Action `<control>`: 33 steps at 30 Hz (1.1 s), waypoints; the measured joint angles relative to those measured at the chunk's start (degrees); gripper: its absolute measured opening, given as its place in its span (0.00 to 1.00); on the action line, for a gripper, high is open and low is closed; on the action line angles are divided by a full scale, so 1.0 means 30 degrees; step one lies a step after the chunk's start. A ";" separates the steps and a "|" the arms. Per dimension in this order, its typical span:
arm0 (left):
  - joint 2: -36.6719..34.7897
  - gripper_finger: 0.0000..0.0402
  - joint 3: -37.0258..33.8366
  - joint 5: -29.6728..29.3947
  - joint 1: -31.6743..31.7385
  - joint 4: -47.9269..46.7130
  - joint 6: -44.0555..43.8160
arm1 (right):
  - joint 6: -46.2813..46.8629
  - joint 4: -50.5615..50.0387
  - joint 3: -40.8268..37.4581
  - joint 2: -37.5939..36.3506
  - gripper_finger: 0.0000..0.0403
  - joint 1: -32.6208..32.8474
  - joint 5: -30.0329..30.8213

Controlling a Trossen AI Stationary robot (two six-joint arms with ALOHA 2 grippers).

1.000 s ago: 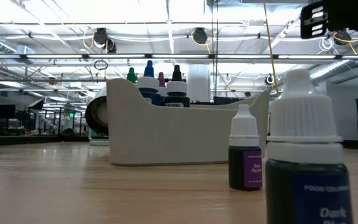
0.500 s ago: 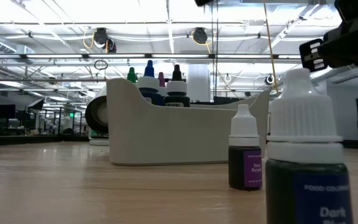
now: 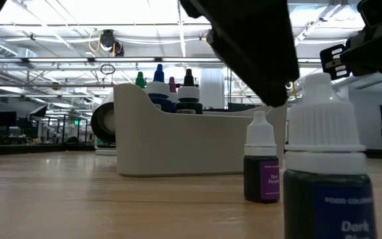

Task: Pick & Place food coloring
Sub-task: Put the small purple food coloring bottle into the gray bin

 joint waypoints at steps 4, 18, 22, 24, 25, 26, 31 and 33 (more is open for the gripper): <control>0.0000 0.63 -0.0469 0.0337 0.0196 -0.0123 0.0091 | 0.0299 -0.0015 0.0000 0.0000 0.00 0.0000 0.0000; -0.0015 0.64 -0.2044 0.1209 0.0373 0.1232 0.0053 | 0.0333 -0.0044 0.0000 0.0000 0.00 0.0000 0.0052; -0.0015 0.62 -0.2051 0.1238 0.0496 0.1160 -0.0347 | 0.0333 -0.0030 0.0000 0.0000 0.00 0.0000 0.0066; -0.0015 0.60 -0.2044 0.1239 0.0549 0.1171 -0.0370 | 0.0333 -0.0022 0.0000 0.0000 0.00 0.0000 0.0066; -0.0015 0.58 -0.2044 0.1238 0.0578 0.1162 -0.0382 | 0.0333 -0.0022 0.0000 0.0000 0.00 0.0000 0.0071; -0.0015 0.56 -0.2044 0.1238 0.0609 0.1173 -0.0392 | 0.0333 -0.0022 0.0000 0.0000 0.00 0.0000 0.0068; -0.0015 0.44 -0.2044 0.1238 0.0753 0.1227 -0.0414 | 0.0333 -0.0022 0.0000 0.0000 0.00 0.0000 0.0073; -0.0015 0.39 -0.2044 0.1238 0.0755 0.1227 -0.0380 | 0.0333 -0.0022 0.0000 0.0000 0.00 0.0000 0.0073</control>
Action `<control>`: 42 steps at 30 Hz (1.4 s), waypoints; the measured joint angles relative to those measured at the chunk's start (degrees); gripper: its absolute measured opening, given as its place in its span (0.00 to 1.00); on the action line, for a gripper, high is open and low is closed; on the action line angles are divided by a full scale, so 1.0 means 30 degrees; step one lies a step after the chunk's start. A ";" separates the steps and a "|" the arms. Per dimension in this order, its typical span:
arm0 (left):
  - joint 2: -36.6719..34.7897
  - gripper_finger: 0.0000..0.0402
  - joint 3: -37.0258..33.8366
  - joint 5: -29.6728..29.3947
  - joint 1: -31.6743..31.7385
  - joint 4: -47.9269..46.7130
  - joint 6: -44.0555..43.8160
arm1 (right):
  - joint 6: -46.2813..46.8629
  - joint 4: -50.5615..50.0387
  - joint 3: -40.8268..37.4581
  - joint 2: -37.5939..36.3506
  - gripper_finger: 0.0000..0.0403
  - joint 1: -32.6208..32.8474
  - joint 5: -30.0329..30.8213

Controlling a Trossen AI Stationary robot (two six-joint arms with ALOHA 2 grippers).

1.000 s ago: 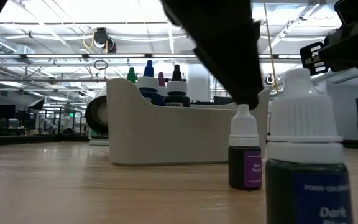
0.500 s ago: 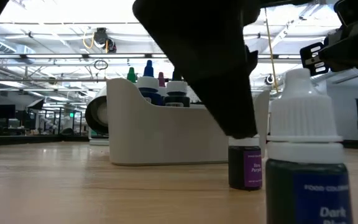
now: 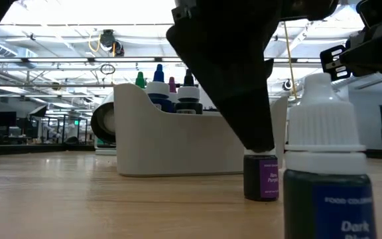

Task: Pick & Place food coloring
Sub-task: Put the small purple food coloring bottle into the gray bin

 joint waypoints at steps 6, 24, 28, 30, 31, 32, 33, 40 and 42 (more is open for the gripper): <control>0.0000 0.25 0.0000 0.0007 0.0000 -0.0090 0.0233 | 0.0000 0.0000 0.0000 0.0000 0.00 0.0000 0.0000; -0.4109 0.13 0.3165 -0.4514 0.1264 -0.3973 0.2005 | 0.0625 -0.0031 0.0000 0.0017 0.00 0.0087 -0.0052; -0.4041 0.13 0.2179 -0.4324 0.2927 -0.3936 0.2079 | 0.0516 0.0020 0.0000 0.0066 0.00 0.0087 -0.0007; -0.3956 0.13 0.1423 -0.3717 0.3521 -0.3629 0.2369 | 0.0495 0.0067 0.0000 0.0073 0.00 0.0087 -0.0007; -0.3943 0.13 0.1050 -0.3627 0.3764 -0.3507 0.2469 | 0.0503 0.0041 0.0000 0.0078 0.00 0.0092 -0.0007; -0.3929 0.13 0.0613 -0.3589 0.4004 -0.3476 0.2469 | 0.0518 0.0029 0.0000 0.0095 0.00 0.0128 -0.0011; -0.3920 0.13 0.0227 -0.3723 0.4215 -0.3442 0.2473 | 0.0552 0.0033 0.0000 0.0145 0.00 0.0166 -0.0018; -0.3920 0.13 -0.1528 -0.4073 0.5127 -0.2480 0.2528 | 0.0321 -0.0233 0.0000 0.0182 0.00 0.0175 -0.0061; -0.3919 0.13 -0.2109 -0.4102 0.5284 -0.2224 0.2371 | 0.0291 -0.0233 0.0000 0.0182 0.00 0.0175 -0.0062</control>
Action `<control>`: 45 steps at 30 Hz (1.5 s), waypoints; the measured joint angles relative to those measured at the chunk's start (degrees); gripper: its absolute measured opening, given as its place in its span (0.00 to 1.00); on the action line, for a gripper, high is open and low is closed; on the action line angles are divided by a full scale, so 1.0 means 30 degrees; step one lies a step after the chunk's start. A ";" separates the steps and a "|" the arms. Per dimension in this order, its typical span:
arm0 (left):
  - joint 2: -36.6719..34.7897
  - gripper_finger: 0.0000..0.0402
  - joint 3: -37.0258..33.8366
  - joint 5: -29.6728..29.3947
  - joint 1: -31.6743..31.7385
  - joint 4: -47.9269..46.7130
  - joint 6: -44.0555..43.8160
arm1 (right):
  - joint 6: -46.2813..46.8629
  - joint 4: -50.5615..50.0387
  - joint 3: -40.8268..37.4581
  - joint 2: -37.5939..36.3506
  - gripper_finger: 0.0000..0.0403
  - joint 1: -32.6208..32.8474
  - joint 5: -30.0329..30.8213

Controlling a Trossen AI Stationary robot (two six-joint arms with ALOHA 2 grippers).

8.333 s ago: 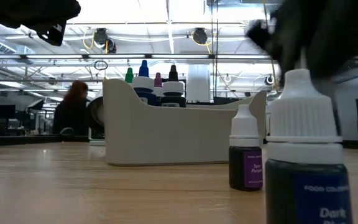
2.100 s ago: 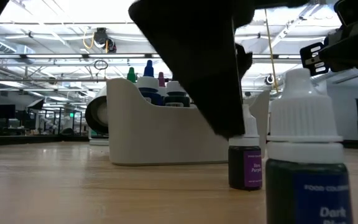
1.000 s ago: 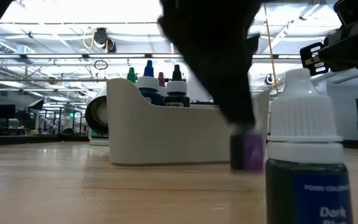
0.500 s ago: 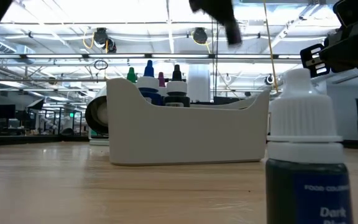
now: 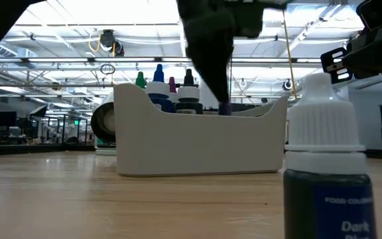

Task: Pick & Place food coloring
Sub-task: Put the small purple food coloring bottle into the gray bin, then put the small blue food coloring bottle into the gray bin

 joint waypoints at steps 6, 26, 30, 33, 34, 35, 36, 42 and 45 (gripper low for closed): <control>-0.0015 0.13 -0.0756 -0.0355 0.0085 0.0636 -0.0375 | -0.0007 0.0065 0.0000 0.0000 0.00 0.0000 0.0003; -0.0001 0.13 -0.1694 -0.0154 0.0720 0.0990 -0.1378 | -0.0226 0.0262 0.0000 0.0000 0.00 -0.0007 -0.0004; -0.0001 0.18 -0.1694 0.0170 0.0843 0.1144 -0.1397 | -0.0226 0.0262 0.0000 0.0000 0.00 -0.0007 -0.0004; -0.0001 0.24 -0.1694 0.0109 0.0836 0.1110 -0.1407 | -0.0222 0.0262 0.0000 0.0000 0.00 -0.0007 -0.0004; -0.0001 0.27 -0.1694 0.0102 0.0835 0.1110 -0.1407 | -0.0226 0.0262 0.0000 0.0000 0.00 -0.0007 -0.0004; -0.0001 0.28 -0.1694 0.0085 0.0828 0.1117 -0.1407 | -0.0226 0.0262 0.0000 0.0000 0.00 -0.0007 -0.0004; -0.0001 0.30 -0.1694 0.0044 0.0821 0.1110 -0.1407 | -0.0236 0.0262 0.0000 0.0000 0.00 -0.0007 -0.0004; -0.0150 0.39 -0.1678 0.0051 0.0821 0.1060 -0.1262 | -0.0299 0.0262 0.0000 0.0000 0.00 -0.0007 -0.0004; -0.0762 0.42 -0.1120 0.0114 0.0687 0.0421 -0.1009 | -0.0299 0.0255 0.0000 0.0000 0.00 -0.0007 -0.0004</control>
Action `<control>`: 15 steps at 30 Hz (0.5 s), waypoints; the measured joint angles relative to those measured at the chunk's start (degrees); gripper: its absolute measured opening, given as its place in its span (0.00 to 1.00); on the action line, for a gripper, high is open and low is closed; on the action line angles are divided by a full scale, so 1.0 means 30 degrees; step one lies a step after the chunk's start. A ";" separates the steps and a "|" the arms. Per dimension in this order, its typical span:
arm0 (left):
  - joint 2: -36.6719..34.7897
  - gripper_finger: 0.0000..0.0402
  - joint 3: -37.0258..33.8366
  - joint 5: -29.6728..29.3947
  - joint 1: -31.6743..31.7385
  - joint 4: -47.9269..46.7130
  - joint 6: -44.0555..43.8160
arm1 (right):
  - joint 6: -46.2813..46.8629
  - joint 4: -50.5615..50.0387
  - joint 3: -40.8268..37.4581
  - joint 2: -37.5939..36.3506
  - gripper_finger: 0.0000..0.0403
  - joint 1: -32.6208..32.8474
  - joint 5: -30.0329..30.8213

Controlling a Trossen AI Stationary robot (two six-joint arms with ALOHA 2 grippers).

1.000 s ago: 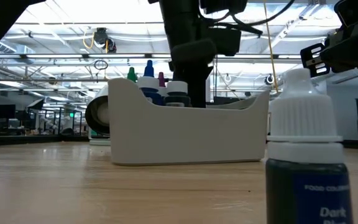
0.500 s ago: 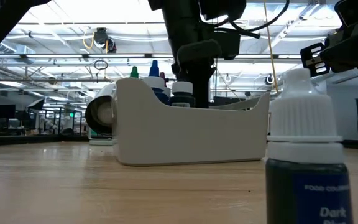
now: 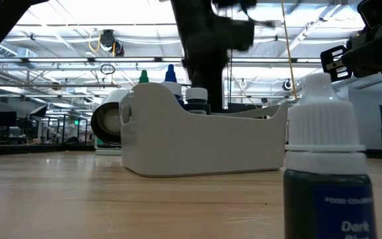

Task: Pick & Place food coloring
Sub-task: Put the small blue food coloring bottle into the gray bin

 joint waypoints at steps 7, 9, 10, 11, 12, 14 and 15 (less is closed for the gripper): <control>-0.4433 0.36 0.2208 -0.1367 -0.1894 -0.3315 -0.1480 | -0.0106 -0.0007 0.0000 0.0000 0.00 0.0000 -0.0007; -0.6459 0.29 0.1691 -0.3236 -0.3116 -0.3437 -0.2020 | -0.0152 -0.0008 0.0000 0.0000 0.00 0.0000 -0.0007; -0.7514 0.24 0.1183 -0.4035 -0.3765 -0.3220 -0.2240 | -0.0153 -0.0007 0.0000 0.0000 0.00 0.0000 -0.0007; -0.8560 0.19 0.0480 -0.4811 -0.4451 -0.2993 -0.2437 | -0.0147 -0.0007 0.0000 0.0000 0.00 0.0000 -0.0007; -0.9657 0.14 -0.0429 -0.5572 -0.5104 -0.2781 -0.2648 | -0.0146 -0.0007 0.0000 0.0000 0.00 0.0000 -0.0007; -1.1939 0.05 -0.2888 -0.7003 -0.6333 -0.1841 -0.3269 | -0.0153 -0.0008 0.0000 0.0007 0.00 0.0000 -0.0001; -1.3158 0.02 -0.4475 -0.7688 -0.6872 -0.1056 -0.3637 | -0.0153 -0.0007 0.0000 0.0000 0.00 0.0000 0.0059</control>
